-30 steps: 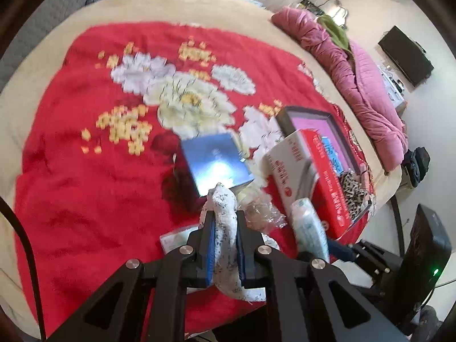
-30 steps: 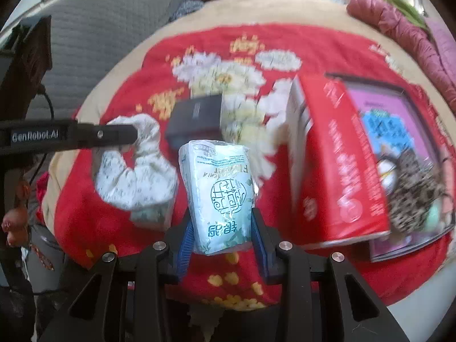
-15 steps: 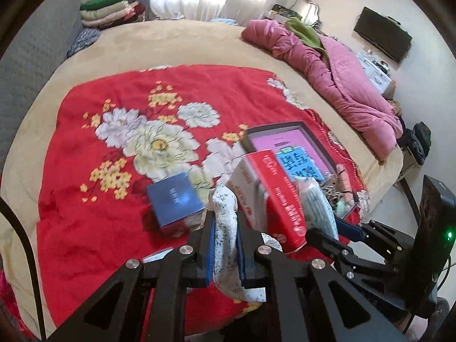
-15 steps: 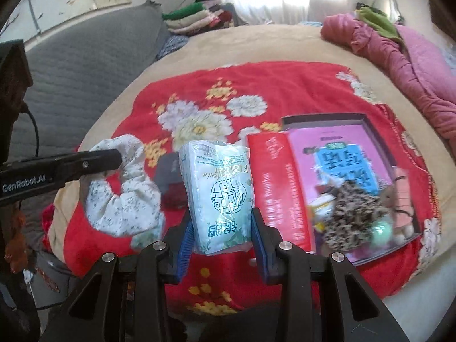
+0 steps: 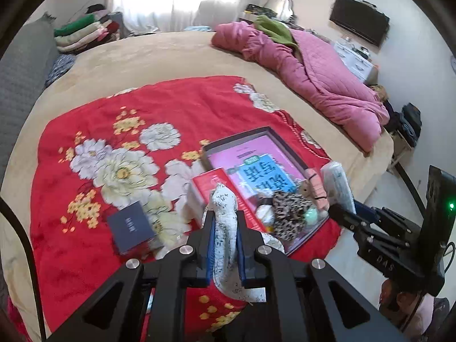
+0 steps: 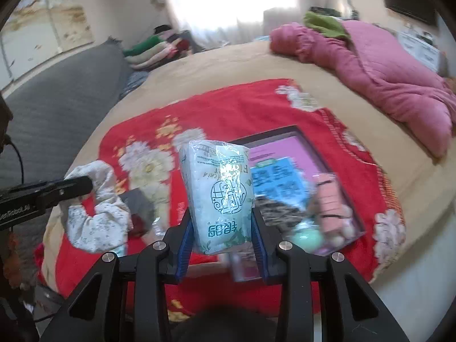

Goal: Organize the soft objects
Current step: 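Carry the floral scrunchie with left tool while right tool carries the packet to the tray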

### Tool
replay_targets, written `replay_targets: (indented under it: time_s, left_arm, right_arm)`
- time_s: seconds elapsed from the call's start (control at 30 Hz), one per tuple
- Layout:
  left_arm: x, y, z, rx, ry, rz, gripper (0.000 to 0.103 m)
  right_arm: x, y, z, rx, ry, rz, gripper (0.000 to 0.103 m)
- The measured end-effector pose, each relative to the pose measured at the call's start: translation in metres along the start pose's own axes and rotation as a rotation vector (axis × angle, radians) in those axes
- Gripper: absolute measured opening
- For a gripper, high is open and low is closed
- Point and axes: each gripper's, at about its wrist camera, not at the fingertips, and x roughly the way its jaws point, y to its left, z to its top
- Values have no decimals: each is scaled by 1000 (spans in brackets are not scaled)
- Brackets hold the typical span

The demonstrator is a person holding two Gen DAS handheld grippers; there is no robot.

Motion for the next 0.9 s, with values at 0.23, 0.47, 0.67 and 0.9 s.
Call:
replay_targets:
  time_s: [0.23, 0.47, 0.67, 0.9]
  left_arm:
    - [17, -43, 16, 57, 8, -50, 13]
    - [43, -81, 25, 111, 26, -86, 13]
    - [78, -107, 31, 146, 62, -99, 13]
    - [113, -124, 35, 188, 82, -69, 13]
  right_arm:
    - [-18, -54, 4, 71, -30, -84, 38]
    - [-26, -82, 5, 99, -39, -122, 38]
    - [-26, -94, 12, 96, -47, -136, 38]
    - [-15, -99, 23, 70, -37, -145, 38]
